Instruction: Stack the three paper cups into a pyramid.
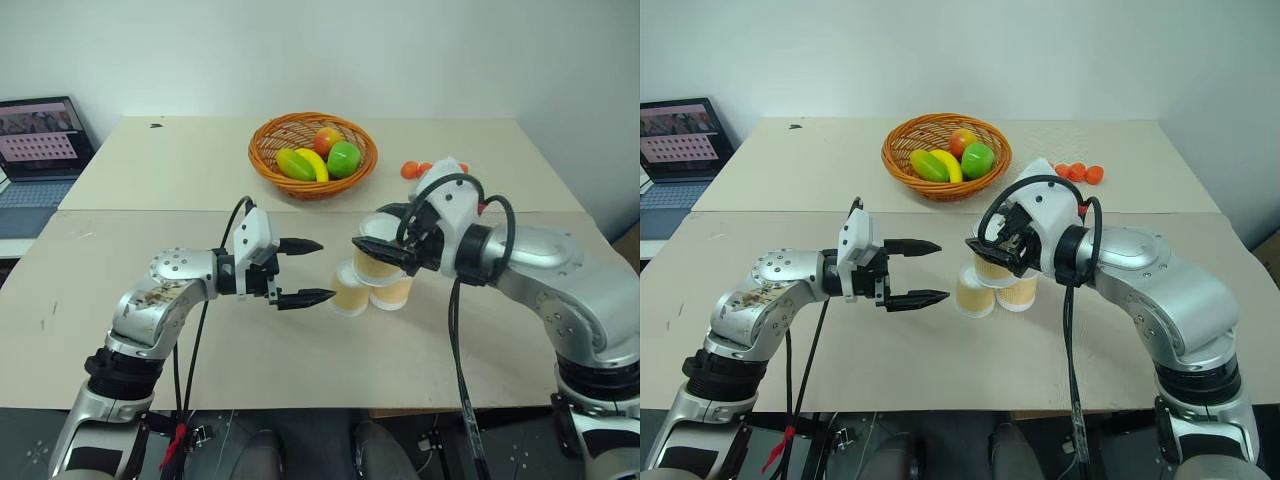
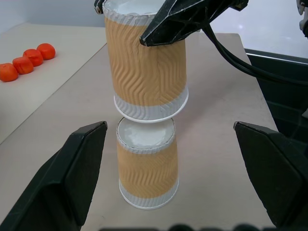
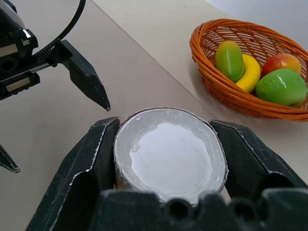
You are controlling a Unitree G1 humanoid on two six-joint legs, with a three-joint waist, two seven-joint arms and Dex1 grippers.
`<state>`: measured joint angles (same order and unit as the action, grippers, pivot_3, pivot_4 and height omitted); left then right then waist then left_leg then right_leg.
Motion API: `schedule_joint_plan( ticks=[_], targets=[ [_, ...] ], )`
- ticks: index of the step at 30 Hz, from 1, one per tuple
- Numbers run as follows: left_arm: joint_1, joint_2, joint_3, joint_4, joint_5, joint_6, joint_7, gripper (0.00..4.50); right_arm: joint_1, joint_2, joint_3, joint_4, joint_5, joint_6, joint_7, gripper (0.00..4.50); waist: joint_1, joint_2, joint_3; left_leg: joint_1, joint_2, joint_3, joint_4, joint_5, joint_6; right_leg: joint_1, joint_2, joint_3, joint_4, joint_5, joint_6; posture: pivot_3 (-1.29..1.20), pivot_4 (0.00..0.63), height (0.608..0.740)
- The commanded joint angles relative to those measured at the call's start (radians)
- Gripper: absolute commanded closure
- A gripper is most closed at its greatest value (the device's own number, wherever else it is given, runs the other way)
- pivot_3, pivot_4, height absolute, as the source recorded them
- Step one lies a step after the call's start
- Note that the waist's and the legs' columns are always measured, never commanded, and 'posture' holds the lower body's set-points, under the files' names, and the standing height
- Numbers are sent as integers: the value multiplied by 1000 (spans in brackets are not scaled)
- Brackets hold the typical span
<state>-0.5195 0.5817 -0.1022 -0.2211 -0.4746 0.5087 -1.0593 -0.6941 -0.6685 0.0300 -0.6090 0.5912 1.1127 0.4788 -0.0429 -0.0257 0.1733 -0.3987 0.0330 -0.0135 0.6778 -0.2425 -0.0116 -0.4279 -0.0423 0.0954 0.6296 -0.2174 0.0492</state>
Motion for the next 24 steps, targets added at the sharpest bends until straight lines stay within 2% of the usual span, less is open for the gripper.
schedule_joint_plan(
  ticks=[1,8,16,24],
  targets=[
    [-16,3,5,-28,-11,6,5,0,-47,19,-40,-2,7,-23,-7,1230,0,0,0,0,0,0,0,0,0,0,0,0,0,0,0,0,150,734],
    [-20,4,5,-20,-8,4,6,0,-59,31,-58,5,17,-23,-11,1230,0,0,0,0,0,0,0,0,0,0,0,0,0,0,0,0,150,734],
    [-31,28,6,-11,-4,2,-14,0,22,67,-162,72,35,-97,-7,1230,1,0,0,0,0,0,0,0,0,0,0,0,0,0,0,0,150,734],
    [-41,36,7,-7,-2,5,-18,0,47,95,-178,92,38,-120,-12,1230,-2,0,0,0,0,0,0,0,0,0,0,0,0,0,0,0,150,734]
  ],
)
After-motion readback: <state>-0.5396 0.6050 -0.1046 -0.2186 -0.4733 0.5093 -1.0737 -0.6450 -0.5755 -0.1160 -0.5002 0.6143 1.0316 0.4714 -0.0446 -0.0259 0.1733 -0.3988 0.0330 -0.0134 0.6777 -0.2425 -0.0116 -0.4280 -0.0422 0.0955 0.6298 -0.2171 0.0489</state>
